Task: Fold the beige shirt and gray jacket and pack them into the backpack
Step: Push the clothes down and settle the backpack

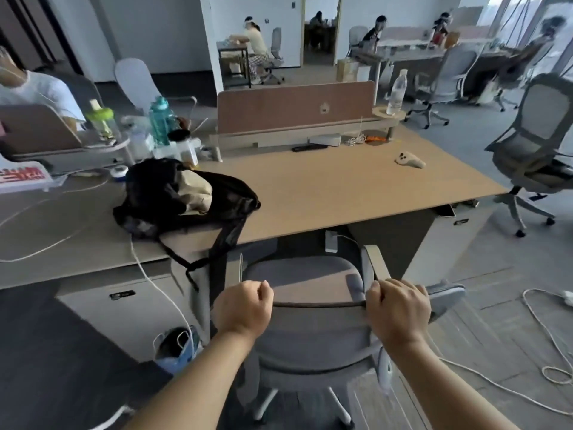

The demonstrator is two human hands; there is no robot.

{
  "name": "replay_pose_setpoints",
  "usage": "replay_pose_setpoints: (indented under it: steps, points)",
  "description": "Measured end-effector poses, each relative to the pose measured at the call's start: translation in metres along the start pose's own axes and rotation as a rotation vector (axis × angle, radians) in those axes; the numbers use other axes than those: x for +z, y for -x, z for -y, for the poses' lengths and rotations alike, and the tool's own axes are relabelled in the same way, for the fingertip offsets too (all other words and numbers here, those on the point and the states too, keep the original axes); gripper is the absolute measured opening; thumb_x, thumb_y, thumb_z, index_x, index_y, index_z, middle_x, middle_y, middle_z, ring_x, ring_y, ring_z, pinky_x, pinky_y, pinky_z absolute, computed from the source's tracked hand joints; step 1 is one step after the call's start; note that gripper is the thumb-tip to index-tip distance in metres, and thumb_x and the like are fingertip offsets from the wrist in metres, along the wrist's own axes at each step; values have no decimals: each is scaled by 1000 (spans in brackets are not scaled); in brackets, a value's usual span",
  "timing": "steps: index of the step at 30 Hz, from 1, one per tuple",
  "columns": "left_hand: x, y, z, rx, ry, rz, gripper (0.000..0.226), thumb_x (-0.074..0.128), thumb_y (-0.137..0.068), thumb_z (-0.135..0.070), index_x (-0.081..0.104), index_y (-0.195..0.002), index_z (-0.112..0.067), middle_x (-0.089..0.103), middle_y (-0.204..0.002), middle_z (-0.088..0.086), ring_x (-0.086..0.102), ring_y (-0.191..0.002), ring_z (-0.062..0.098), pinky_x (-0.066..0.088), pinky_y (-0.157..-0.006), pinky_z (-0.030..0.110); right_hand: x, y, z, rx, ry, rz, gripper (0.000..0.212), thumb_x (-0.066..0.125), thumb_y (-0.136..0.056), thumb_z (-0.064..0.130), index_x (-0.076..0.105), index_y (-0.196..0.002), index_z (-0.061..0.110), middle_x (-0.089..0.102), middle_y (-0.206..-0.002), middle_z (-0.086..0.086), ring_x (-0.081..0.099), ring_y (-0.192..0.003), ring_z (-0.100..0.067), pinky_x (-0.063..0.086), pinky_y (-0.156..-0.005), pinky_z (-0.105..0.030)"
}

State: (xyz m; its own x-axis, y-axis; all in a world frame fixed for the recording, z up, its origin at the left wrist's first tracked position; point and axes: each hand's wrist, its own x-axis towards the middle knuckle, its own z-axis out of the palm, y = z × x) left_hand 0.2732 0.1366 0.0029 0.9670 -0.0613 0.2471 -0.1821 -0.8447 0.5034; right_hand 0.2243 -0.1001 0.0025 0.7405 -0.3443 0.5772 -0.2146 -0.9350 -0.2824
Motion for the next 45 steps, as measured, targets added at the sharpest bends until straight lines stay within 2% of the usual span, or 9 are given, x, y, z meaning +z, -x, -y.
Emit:
replay_pose_setpoints:
  steps: [6,10,17,22,25,29,33,40,45]
  points:
    - [4,-43,13,68,7,-32,44,12,-74,-49,24,-43,-20,29,-40,-8,38,-46,23,13,-42,21,21,-28,16,-7,-8,-64,39,38,-73,21,50,-37,14,55,-42,-2,54,-40,-24,42,-55,-29]
    - [3,-79,28,84,11,-25,43,12,-74,-47,26,-44,-20,33,-42,-7,38,-49,25,20,-47,28,42,-48,36,17,10,-52,38,38,-72,22,49,-36,15,54,-40,-2,52,-38,-24,41,-52,-28]
    - [8,-150,54,-32,6,62,36,30,-77,-34,34,-46,-16,42,-48,-2,48,-56,29,30,-49,28,93,-94,70,22,24,9,42,37,-76,25,52,-37,16,54,-41,0,51,-40,-24,42,-56,-28]
    - [26,-175,28,-65,-57,58,39,30,-82,-33,43,-51,-14,46,-50,-2,49,-55,24,29,-45,25,124,-147,40,-52,26,33,42,35,-77,25,49,-39,15,54,-43,-2,53,-44,-26,40,-57,-29]
    - [36,-186,8,-88,-110,29,41,28,-84,-33,36,-48,-16,37,-46,-5,39,-49,18,18,-41,26,142,-177,22,-110,-12,34,41,34,-78,25,48,-41,15,54,-44,-4,53,-45,-26,38,-57,-29]
    - [48,-200,-12,-181,-131,-5,44,38,-92,-28,34,-50,-17,37,-46,-5,36,-46,12,20,-40,26,162,-216,12,-186,-88,72,37,31,-78,25,40,-43,20,44,-41,1,43,-43,-24,29,-60,-28]
    - [65,-224,-25,-229,-141,-56,40,28,-84,-34,33,-49,-16,35,-45,-4,31,-43,12,17,-41,25,181,-250,4,-211,-153,85,34,29,-77,25,36,-44,20,37,-41,4,38,-44,-23,26,-60,-28]
    - [67,-251,15,-214,28,-168,36,21,-70,-44,25,-44,-20,31,-39,-4,32,-41,18,18,-45,29,197,-248,24,-223,-188,100,40,34,-73,23,50,-37,15,50,-39,0,46,-39,-25,34,-54,-27]
    - [66,-270,40,-239,71,-198,46,24,-69,-43,41,-48,-5,49,-47,10,48,-49,31,34,-46,39,204,-240,42,-234,-175,145,39,38,-75,23,47,-37,16,46,-38,2,42,-39,-25,29,-53,-26]
